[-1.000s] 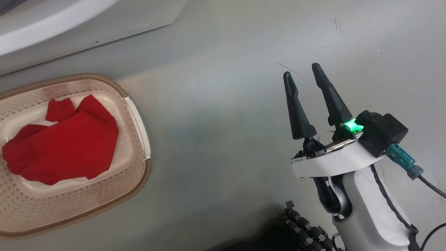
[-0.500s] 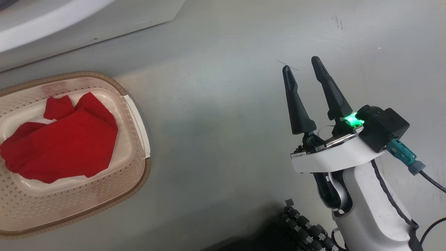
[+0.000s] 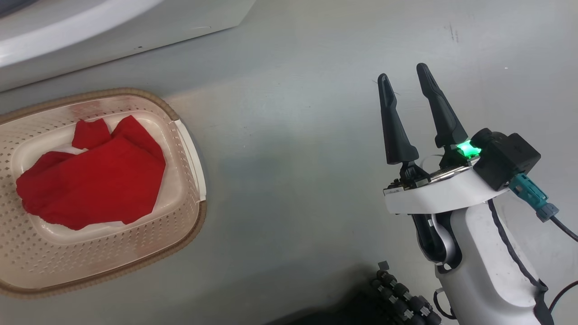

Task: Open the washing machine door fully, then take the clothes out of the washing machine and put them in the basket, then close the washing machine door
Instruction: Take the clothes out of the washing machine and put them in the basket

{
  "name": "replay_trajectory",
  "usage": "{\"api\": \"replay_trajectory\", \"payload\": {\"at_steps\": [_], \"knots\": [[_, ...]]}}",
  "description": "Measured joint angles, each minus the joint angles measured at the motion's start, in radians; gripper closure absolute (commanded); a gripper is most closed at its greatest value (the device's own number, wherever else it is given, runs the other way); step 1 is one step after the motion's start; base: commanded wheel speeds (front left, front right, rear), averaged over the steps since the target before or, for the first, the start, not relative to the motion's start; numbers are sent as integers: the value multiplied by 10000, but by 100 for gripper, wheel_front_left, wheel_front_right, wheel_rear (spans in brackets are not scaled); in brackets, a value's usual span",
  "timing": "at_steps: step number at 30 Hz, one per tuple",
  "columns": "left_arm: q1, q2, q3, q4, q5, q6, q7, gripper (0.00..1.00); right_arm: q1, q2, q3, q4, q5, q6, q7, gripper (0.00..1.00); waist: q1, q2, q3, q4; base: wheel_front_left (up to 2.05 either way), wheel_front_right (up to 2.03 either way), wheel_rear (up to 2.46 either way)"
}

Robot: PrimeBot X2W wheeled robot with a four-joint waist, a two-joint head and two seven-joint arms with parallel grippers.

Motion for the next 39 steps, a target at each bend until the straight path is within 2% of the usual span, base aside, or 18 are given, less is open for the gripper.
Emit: {"api": "replay_trajectory", "payload": {"at_steps": [21,39], "knots": [[2808,-1296,784,-1016,-754,-42,-4293,100,-30,-4,-418,257,-708,12,0,0,0,0,-799,688,0,0,0],[5958,-2708,867,-1894,-947,59,-7693,100,674,-15,-863,755,-1367,109,0,0,-1,0,-2432,1440,0,0,0]]}}
